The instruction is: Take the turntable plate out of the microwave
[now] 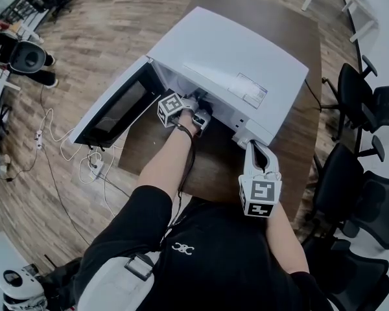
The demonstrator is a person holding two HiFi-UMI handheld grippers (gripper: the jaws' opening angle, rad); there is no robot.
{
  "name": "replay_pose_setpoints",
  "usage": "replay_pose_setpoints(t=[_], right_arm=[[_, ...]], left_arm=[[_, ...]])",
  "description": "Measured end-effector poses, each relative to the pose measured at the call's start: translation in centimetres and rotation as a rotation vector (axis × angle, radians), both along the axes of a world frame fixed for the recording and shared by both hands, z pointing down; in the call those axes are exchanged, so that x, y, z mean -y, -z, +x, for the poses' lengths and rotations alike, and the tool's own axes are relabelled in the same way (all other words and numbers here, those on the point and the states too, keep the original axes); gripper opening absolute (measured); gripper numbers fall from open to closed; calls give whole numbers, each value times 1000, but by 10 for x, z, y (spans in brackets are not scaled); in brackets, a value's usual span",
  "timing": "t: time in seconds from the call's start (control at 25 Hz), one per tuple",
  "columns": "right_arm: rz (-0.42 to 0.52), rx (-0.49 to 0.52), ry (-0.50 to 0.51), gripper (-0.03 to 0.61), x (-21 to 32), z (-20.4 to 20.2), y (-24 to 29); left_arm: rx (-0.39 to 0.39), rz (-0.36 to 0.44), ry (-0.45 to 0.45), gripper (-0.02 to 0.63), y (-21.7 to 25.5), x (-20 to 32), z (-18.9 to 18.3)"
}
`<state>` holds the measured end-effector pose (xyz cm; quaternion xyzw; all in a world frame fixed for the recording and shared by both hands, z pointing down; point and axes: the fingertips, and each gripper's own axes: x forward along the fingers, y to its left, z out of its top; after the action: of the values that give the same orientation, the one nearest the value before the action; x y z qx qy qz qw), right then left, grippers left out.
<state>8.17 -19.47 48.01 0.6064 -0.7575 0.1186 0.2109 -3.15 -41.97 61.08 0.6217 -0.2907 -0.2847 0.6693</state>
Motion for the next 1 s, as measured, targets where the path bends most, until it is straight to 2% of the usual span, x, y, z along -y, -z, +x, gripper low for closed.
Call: replay_pose_setpoints(t=[0.16, 0.6, 1.0], right_arm=[[1, 7, -6, 8, 0, -1, 0], [23, 26, 18, 8, -6, -21, 7], [57, 56, 77, 8, -21, -54, 11]], left_arm=[[-2, 41, -8, 35, 11, -3, 0], [-92, 133, -2, 35, 55, -28, -23], [-112, 139, 12, 35, 54, -92, -66]])
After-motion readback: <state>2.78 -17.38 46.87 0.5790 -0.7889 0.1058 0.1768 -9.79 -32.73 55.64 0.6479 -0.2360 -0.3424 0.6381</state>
